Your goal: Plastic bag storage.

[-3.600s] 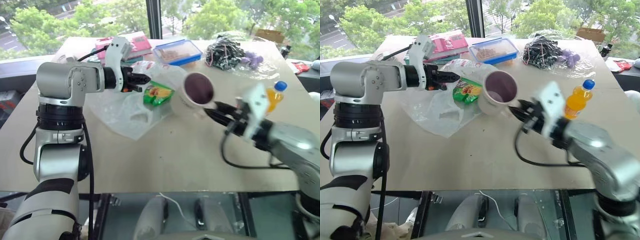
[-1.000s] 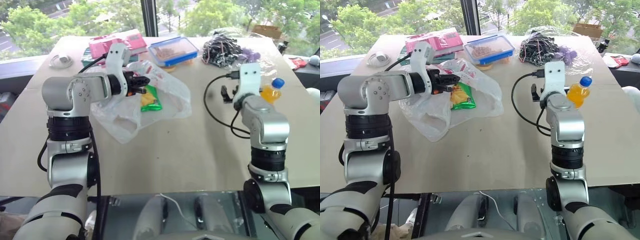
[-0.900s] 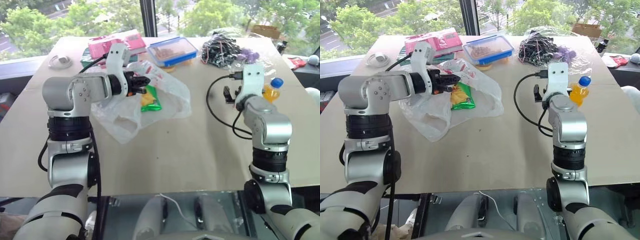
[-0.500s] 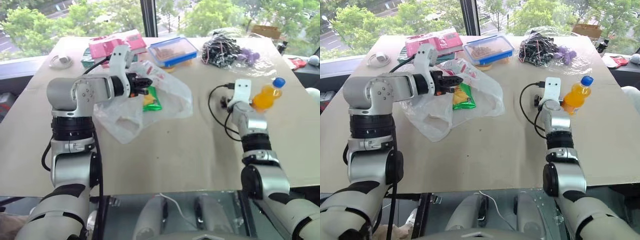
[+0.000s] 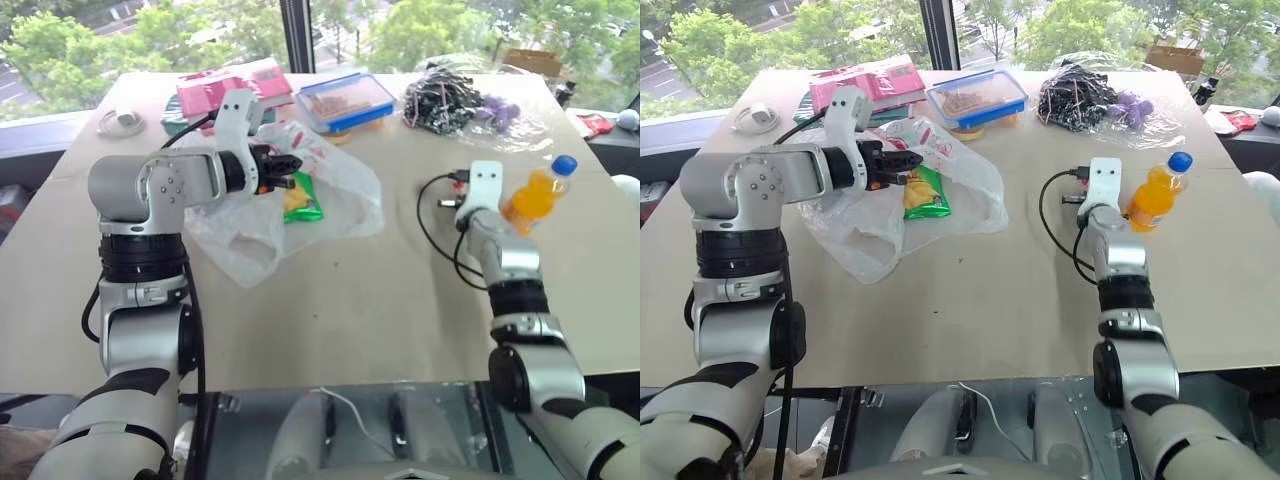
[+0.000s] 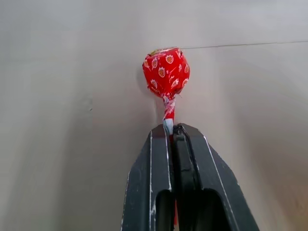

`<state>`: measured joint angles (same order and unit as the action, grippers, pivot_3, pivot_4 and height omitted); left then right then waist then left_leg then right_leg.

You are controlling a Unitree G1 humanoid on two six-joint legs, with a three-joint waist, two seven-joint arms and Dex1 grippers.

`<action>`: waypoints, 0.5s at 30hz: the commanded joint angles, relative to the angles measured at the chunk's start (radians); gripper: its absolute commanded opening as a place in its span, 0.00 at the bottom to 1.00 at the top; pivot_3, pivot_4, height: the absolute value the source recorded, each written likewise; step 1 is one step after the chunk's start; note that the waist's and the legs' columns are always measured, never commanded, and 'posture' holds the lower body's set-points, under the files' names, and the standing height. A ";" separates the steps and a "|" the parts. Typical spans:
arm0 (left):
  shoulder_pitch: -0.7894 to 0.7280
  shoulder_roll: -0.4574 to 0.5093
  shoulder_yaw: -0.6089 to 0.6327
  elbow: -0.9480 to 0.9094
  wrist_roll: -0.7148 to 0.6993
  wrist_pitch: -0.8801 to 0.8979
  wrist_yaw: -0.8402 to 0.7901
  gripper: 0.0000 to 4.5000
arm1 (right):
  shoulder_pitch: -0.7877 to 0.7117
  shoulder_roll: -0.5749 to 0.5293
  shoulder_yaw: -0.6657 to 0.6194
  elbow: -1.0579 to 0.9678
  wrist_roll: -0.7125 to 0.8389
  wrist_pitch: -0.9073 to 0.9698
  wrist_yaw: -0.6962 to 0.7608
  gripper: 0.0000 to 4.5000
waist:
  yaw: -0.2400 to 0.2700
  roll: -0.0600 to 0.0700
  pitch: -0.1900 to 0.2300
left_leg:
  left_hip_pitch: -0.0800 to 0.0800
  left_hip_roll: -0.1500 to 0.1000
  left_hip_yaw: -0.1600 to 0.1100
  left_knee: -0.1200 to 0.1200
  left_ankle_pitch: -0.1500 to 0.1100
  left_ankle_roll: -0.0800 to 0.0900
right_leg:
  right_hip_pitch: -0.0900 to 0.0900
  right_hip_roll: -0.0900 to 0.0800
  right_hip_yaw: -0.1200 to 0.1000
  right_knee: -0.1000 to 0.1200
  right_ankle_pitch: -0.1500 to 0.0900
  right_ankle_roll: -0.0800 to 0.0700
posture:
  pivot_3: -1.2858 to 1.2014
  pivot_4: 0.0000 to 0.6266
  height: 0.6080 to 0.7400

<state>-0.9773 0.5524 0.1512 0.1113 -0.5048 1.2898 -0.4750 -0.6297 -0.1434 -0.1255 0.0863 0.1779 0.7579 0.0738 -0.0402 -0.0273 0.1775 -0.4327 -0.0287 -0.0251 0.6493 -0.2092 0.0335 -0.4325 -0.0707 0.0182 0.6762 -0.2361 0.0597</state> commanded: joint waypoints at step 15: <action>-0.055 0.080 0.046 -0.027 -0.051 -0.023 -0.100 0.00 | -0.213 0.088 0.355 -0.089 0.164 0.207 0.187 0.02 | 0.001 0.002 0.001 | 0.002 0.001 -0.001 0.003 -0.001 0.002 | 0.002 0.002 -0.001 0.001 0.001 -0.001 | 0.52 0.24 1.00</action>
<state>-1.0126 0.6178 0.1643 0.1289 -0.5240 1.2607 -0.5596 -0.7956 -0.0693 0.2168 -0.0946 0.3838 1.0596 0.2444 -0.0390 -0.0254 0.1784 -0.4308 -0.0278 -0.0255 0.6519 -0.2092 0.0336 -0.4310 -0.0685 0.0177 0.6767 -0.2354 0.0589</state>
